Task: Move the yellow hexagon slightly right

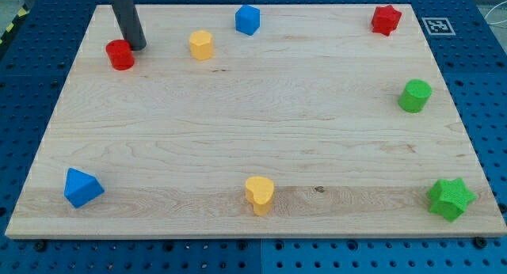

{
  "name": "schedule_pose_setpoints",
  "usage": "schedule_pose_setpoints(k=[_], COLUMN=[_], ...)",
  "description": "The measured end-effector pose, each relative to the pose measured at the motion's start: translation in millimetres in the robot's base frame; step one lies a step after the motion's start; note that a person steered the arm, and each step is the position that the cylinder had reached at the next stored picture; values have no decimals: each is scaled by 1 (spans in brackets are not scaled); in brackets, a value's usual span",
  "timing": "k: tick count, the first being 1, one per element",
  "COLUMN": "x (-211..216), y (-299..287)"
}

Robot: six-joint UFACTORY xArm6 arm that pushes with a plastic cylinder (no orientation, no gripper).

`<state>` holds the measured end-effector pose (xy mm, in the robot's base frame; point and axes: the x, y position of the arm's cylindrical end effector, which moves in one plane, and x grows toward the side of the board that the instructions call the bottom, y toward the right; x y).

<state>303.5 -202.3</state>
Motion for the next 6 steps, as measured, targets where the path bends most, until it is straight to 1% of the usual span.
schedule_pose_setpoints(k=[1,3,4,5,6], x=[-1,3,18,49,89], y=[9,61,91,103,98])
